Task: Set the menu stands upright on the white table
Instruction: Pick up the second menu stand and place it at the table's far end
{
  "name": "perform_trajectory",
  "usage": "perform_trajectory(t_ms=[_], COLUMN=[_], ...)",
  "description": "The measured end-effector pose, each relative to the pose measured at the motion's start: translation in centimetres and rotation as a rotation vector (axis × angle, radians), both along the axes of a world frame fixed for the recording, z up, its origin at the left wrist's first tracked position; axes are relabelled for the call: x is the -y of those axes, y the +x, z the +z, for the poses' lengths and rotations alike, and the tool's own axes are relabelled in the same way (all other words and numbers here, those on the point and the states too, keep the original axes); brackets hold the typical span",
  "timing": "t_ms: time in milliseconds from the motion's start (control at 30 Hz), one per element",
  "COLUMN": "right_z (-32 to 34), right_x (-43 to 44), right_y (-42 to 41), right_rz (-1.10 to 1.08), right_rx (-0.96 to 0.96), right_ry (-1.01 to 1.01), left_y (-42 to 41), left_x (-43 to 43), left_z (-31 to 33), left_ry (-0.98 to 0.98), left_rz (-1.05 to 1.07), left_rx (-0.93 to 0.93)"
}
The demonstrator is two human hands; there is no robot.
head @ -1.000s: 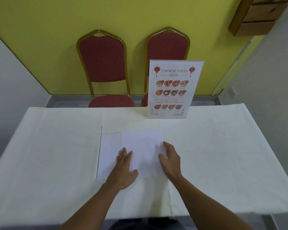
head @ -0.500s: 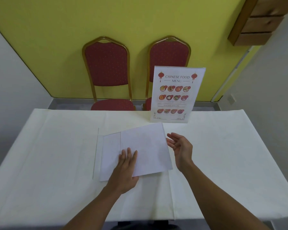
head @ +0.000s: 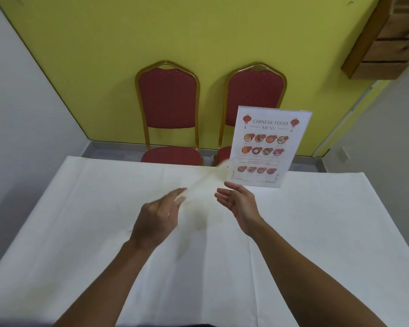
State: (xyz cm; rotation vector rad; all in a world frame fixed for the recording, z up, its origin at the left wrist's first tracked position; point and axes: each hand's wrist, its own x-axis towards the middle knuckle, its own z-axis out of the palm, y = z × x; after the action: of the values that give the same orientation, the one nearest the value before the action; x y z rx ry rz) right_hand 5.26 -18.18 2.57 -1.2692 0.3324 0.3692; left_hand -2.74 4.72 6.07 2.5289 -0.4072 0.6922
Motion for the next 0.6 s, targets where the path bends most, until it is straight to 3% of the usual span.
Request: perform_trajectory(t_ms=[133,267,500,600], right_z=[0.6,2.5,3.3,2.9], right_x=[-1.9,-3.3,-3.2,-3.4], right_y=[0.7,1.2,2.6,3.0], right_rz=[0.187,0.21,0.095,0.062], right_rx=[0.101,0.208,0.297,0.342], right_ry=[-0.272,-0.28,-0.342,-0.368], left_y=[1.7,3.7,7.0,8.5], left_x=[-0.2,-0.1,-1.6,-2.3], left_z=[3.4,4.3,4.1,3.5], left_ry=[-0.383,-0.611,-0.603,-0.589], left_rz=[0.13,0.234,0.299,0.414], left_rx=[-0.125,-0.106,-0.235,-0.412])
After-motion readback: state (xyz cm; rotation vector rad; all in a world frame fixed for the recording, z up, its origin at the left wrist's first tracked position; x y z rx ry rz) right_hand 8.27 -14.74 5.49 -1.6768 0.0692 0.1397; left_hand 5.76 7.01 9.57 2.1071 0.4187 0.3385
